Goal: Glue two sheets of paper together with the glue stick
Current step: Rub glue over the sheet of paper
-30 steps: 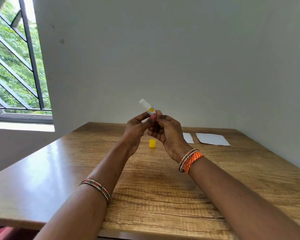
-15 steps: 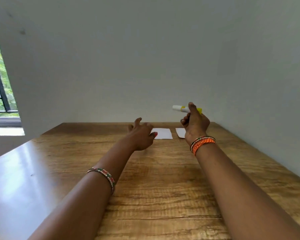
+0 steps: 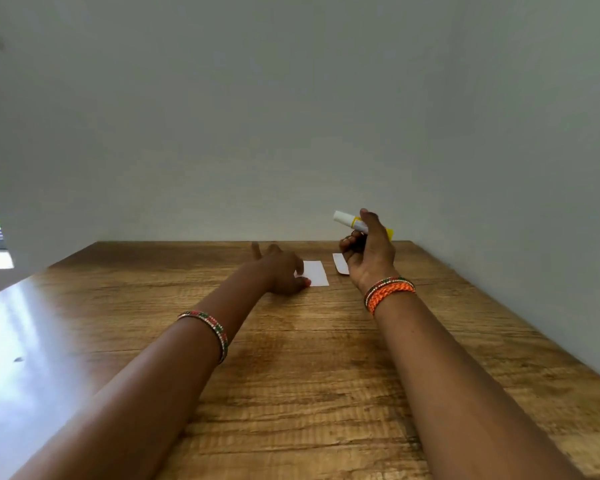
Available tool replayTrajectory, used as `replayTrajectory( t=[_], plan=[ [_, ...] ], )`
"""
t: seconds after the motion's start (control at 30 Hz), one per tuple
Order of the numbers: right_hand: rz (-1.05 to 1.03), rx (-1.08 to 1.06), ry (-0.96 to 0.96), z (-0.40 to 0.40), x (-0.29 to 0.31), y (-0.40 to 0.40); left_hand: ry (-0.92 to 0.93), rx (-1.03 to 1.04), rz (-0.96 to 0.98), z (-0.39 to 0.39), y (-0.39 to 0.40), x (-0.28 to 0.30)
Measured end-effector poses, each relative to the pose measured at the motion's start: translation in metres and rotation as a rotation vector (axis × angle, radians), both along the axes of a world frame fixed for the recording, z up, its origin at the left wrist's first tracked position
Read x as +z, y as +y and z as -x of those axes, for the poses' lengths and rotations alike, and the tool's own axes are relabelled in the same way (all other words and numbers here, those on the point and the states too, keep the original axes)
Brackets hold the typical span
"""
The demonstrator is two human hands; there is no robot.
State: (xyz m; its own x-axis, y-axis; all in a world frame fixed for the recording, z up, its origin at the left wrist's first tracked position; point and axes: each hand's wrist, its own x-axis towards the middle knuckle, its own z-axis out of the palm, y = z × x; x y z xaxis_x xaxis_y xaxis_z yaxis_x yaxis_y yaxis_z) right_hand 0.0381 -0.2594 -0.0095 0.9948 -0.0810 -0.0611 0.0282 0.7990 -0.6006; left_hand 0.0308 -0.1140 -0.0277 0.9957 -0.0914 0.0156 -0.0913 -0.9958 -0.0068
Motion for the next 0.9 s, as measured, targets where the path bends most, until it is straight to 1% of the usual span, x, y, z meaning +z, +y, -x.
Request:
replayTrajectory(
  t=[0.17,0.3,0.37,0.4,0.43,0.5,0.53,0.57,0.6,0.63,0.7,0.83,0.9],
  plan=[
    [0.019,-0.002,-0.015,0.011,0.0,0.008,-0.005,-0.079,0.003,0.066,0.006,-0.005],
    [0.145,0.042,-0.033,0.025,-0.007,0.016,-0.022,-0.133,0.051,0.114,0.017,-0.008],
    [0.22,0.049,-0.053,0.034,-0.01,0.02,-0.026,-0.159,0.208,0.128,0.029,-0.008],
    [0.259,0.052,-0.065,0.037,-0.011,0.023,-0.055,-0.173,0.321,0.133,0.037,-0.01],
    [0.29,0.067,-0.082,0.042,-0.012,0.027,-0.125,-0.17,0.436,0.137,0.044,-0.012],
    [0.347,0.129,-0.133,0.05,-0.014,0.035,-0.343,-0.085,0.65,0.142,0.06,-0.019],
    [0.396,0.162,-0.164,0.053,-0.016,0.039,-0.422,-0.018,0.746,0.144,0.067,-0.023],
    [0.457,0.187,-0.195,0.056,-0.018,0.043,-0.439,0.041,0.823,0.145,0.073,-0.025],
    [0.517,0.205,-0.223,0.059,-0.021,0.047,-0.401,0.088,0.86,0.145,0.076,-0.027],
    [0.569,0.215,-0.249,0.061,-0.024,0.05,-0.346,0.123,0.85,0.144,0.078,-0.029],
    [0.648,0.225,-0.269,0.062,-0.028,0.056,-0.261,0.184,0.761,0.143,0.078,-0.03],
    [0.7,0.242,-0.269,0.06,-0.031,0.059,-0.206,0.238,0.578,0.142,0.074,-0.028],
    [0.737,0.22,-0.288,0.061,-0.031,0.058,-0.17,0.236,0.531,0.139,0.075,-0.029]
  ],
)
